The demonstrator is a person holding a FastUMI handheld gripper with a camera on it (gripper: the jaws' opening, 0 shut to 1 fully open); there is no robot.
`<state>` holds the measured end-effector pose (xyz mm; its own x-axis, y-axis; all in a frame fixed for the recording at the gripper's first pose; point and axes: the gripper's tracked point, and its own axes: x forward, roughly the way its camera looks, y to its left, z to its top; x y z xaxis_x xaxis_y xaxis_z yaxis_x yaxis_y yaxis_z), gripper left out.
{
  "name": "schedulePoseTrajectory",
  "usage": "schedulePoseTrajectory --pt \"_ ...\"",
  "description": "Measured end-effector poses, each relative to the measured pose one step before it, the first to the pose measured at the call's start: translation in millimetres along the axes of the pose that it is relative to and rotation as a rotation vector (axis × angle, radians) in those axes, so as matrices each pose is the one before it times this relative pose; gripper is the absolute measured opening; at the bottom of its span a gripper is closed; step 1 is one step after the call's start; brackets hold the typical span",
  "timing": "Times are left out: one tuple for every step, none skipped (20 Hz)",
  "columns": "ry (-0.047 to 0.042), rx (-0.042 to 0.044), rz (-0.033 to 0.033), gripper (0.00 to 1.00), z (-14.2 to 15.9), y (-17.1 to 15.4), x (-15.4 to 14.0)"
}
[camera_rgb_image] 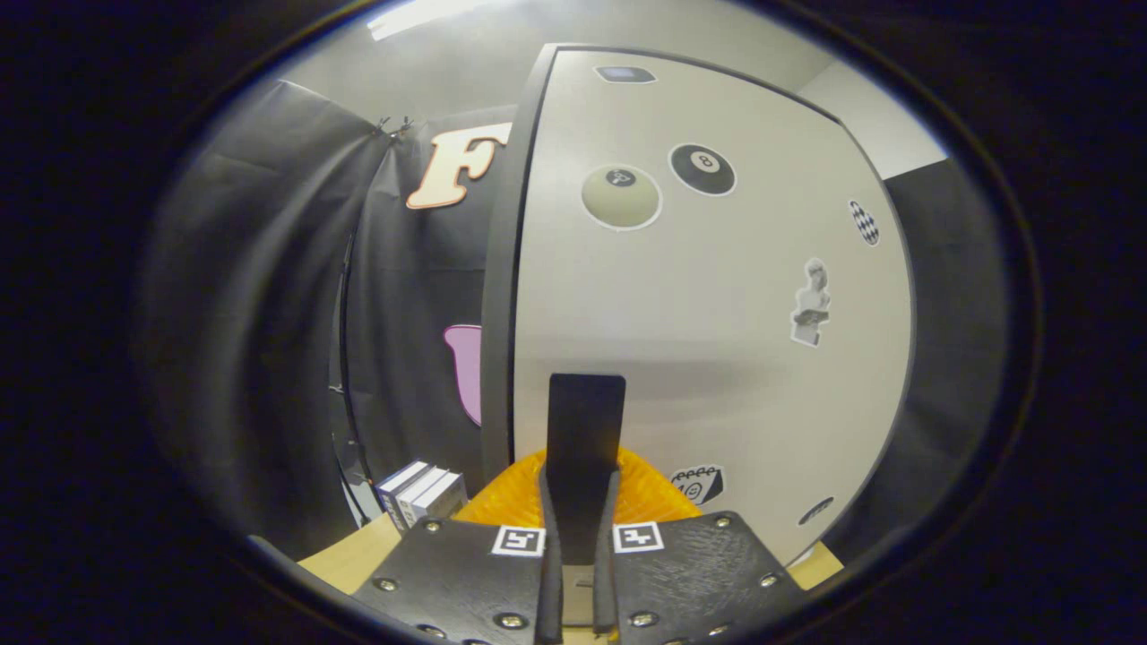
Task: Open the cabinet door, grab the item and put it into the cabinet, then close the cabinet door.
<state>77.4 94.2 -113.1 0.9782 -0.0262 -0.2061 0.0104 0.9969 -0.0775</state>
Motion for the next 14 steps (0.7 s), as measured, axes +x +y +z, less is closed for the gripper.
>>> schedulePoseTrajectory --pt "-0.00141 -0.00559 -0.00005 0.13 0.48 -0.29 -2.14" --pt "0.00133 -0.00688 0.00243 0.13 -0.58 0.23 -0.77" --pt "0.00328 -0.00136 0.00426 0.13 -0.12 -0.06 -2.09" --pt "0.00294 0.00325 0.00447 0.13 -0.25 -0.52 -3.12" --pt "-0.00019 -0.00004 0.00277 0.13 0.74 -0.24 -3.95" --pt "-0.00015 -0.00333 0.00176 0.13 0.68 -0.33 -5.73" --pt "-0.0005 -0.00148 -0.00044 0.13 1.04 -0.36 -4.96" --pt "0.00031 -0.00012 -0.00252 0.13 0.73 -0.75 -4.55" --pt "-0.00151 0.00166 -0.00146 0.13 -0.21 -0.87 -4.28" --pt "-0.00072 0.00253 -0.00092 0.13 -0.41 -1.52 -2.78" --pt "-0.0004 0.002 -0.00011 0.13 0.08 -1.5 -3.61" --pt "0.00005 0.00268 0.00024 0.13 0.12 -1.58 -4.4" --pt "-0.00011 0.00154 0.00239 0.13 0.56 -1.48 -4.19" --pt "-0.00128 0.0018 0.00196 0.13 0.66 -1.92 -4.7"
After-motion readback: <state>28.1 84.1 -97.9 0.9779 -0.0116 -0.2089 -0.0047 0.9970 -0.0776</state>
